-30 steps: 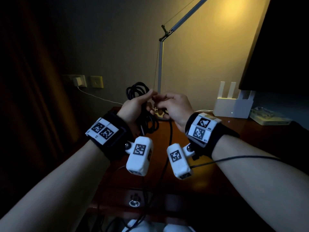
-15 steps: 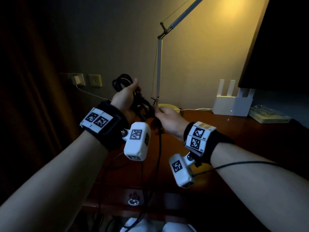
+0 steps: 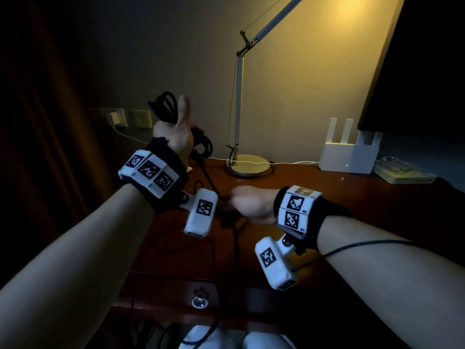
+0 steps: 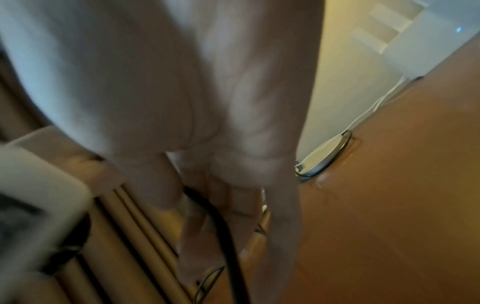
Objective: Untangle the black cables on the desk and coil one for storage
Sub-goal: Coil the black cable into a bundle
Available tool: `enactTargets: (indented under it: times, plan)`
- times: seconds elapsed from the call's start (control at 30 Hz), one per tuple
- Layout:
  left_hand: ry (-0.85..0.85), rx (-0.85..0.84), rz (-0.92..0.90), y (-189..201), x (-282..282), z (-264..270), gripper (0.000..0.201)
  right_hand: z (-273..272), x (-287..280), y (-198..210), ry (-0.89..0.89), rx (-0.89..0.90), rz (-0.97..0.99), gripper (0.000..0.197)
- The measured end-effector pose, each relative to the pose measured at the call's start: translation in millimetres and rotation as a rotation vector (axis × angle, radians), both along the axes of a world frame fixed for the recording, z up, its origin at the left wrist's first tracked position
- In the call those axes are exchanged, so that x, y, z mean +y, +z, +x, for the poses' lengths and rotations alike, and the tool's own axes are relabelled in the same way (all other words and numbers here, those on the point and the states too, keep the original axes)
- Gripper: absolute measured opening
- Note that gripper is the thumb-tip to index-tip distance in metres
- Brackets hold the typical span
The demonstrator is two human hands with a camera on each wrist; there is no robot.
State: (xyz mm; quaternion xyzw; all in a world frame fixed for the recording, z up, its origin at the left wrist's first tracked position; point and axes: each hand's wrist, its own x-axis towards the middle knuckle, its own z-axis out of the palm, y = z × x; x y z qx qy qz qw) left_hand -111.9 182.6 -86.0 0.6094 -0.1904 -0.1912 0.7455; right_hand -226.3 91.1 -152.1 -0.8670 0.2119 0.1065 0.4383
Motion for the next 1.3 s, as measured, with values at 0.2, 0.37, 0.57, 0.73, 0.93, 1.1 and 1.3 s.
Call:
enactTargets:
  times: [0.2, 0.37, 0.57, 0.73, 0.93, 1.1, 1.3]
  plan:
    - [0.213, -0.697, 0.387, -12, 5, 8, 0.057, -5, 3, 30, 0.318, -0.071, -0.457, 0.023]
    - [0.015, -0.849, 0.706, -14, 2, -1, 0.059, -3, -9, 43, 0.252, -0.350, -0.624, 0.020]
    - [-0.113, -0.655, 0.646, -24, -2, -9, 0.078, -4, -13, 40, 0.049, -0.693, -0.577, 0.010]
    - [-0.378, -0.692, 0.576, -26, 2, -12, 0.040, -10, -15, 43, -0.065, -0.835, -0.560, 0.022]
    - [-0.397, -0.731, 0.754, -27, 3, -8, 0.032, -7, -18, 37, -0.082, -0.775, -0.553, 0.033]
    - [-0.079, -0.951, 1.025, -37, -8, -1, 0.050, -5, -20, 31, -0.096, -0.675, -0.483, 0.031]
    - [-0.020, -1.057, 1.057, -47, -18, -5, 0.048, 5, -19, 37, -0.476, -0.794, -0.031, 0.029]
